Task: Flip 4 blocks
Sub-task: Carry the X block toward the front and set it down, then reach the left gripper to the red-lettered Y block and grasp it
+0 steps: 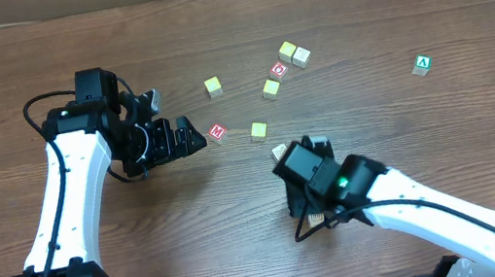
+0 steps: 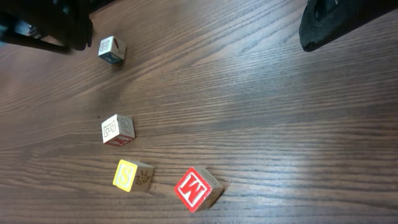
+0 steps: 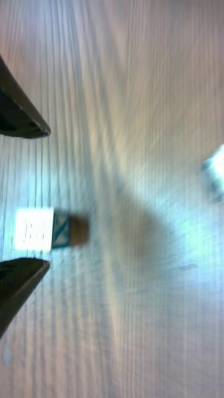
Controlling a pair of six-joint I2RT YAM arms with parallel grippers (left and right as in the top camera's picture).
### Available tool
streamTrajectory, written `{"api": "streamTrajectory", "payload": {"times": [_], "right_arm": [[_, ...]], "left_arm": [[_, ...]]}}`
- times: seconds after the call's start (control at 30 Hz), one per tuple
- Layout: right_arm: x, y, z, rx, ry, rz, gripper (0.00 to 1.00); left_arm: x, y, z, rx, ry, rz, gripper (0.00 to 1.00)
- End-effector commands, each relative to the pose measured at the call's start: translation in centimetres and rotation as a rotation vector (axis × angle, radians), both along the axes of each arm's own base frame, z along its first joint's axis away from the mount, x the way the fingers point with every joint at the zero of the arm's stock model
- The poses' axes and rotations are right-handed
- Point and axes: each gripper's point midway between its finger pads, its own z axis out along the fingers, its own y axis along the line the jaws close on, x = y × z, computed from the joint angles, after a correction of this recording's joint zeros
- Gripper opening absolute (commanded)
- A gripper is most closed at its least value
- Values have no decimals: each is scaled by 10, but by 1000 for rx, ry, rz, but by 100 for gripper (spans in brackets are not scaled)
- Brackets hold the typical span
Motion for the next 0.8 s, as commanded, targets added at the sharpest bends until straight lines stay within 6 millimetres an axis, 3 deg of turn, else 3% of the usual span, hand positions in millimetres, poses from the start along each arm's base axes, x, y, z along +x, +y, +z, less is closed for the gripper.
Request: {"api": "streamTrajectory", "payload": {"times": [0.0, 0.13, 0.23, 0.3, 0.43, 0.53, 0.77], "right_arm": [[22, 8, 69, 83, -159, -28, 65], [19, 0, 120, 131, -209, -57, 65], [11, -10, 147, 157, -231, -61, 65], [3, -19, 160, 171, -234, -83, 65], [-15, -41, 175, 209, -228, -151, 66], [-30, -57, 181, 224, -220, -182, 66], [-55, -82, 182, 215, -185, -199, 66]], "left_arm": [[4, -7, 4, -6, -17, -23, 97], [3, -41, 4, -2, -68, -153, 87], [3, -72, -3, 47, -98, -242, 88], [4, -87, -13, 105, -86, -212, 89], [4, -113, -38, 181, -4, -30, 76], [4, -140, -58, 161, 31, 11, 79], [2, -186, -101, 55, 138, 31, 70]]}}
